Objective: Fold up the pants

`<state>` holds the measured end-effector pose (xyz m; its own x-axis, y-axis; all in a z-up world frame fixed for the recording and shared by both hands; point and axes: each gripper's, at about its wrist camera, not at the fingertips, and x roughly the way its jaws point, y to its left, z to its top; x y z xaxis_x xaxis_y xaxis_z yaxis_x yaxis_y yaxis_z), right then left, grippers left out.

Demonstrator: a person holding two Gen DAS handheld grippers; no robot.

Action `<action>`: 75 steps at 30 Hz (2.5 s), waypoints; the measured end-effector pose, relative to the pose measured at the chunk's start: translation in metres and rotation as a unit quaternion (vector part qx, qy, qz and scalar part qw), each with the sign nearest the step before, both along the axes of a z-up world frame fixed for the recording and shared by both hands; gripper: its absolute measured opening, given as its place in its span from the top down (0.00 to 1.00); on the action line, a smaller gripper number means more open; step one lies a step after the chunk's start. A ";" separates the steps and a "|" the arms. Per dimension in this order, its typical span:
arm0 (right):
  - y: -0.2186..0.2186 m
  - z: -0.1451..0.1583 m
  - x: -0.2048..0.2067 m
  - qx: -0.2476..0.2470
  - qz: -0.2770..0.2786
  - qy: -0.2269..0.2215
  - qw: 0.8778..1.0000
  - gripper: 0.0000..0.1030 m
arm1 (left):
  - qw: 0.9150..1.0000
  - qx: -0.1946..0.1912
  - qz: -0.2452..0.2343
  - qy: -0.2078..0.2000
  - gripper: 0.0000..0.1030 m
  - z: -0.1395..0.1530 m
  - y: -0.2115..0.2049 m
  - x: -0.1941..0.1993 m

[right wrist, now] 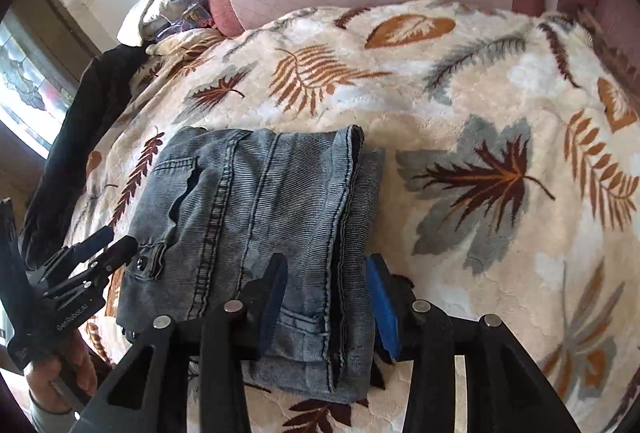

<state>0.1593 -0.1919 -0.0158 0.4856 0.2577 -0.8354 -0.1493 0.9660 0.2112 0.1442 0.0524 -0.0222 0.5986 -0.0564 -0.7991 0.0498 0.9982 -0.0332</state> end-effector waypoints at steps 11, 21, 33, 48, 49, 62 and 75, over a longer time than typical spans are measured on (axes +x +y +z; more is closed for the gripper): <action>0.012 -0.044 -0.017 -0.064 0.002 0.037 0.997 0.28 | 0.998 0.060 -0.012 0.005 0.30 -0.021 -0.024 -0.024; 0.009 -0.058 -0.024 -0.061 -0.006 0.034 0.998 0.20 | 0.999 0.049 0.002 0.003 0.28 -0.028 -0.024 -0.029; -0.009 -0.007 -0.103 -0.010 -0.027 -0.094 0.995 0.09 | 0.999 -0.002 0.019 -0.037 0.28 -0.004 -0.017 -0.074; -0.039 -0.040 -0.135 0.052 -0.075 -0.113 0.989 0.07 | 0.999 0.015 0.033 -0.033 0.27 -0.027 -0.022 -0.114; -0.039 -0.041 -0.135 0.057 -0.073 -0.111 0.990 0.07 | 0.999 0.016 0.033 -0.034 0.27 -0.027 -0.022 -0.114; -0.035 -0.042 -0.136 0.051 -0.069 -0.115 0.990 0.07 | 0.996 0.029 0.037 -0.077 0.27 -0.007 -0.026 -0.085; -0.023 -0.038 -0.138 0.030 -0.056 -0.137 0.989 0.07 | 0.994 0.018 0.057 -0.091 0.27 -0.006 -0.008 -0.054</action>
<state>0.0216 -0.2151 -0.0540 0.7196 0.2345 -0.6535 -0.1011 0.9666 0.2356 0.0907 0.0447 -0.0285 0.7339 0.0468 -0.6776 -0.0617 0.9981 0.0021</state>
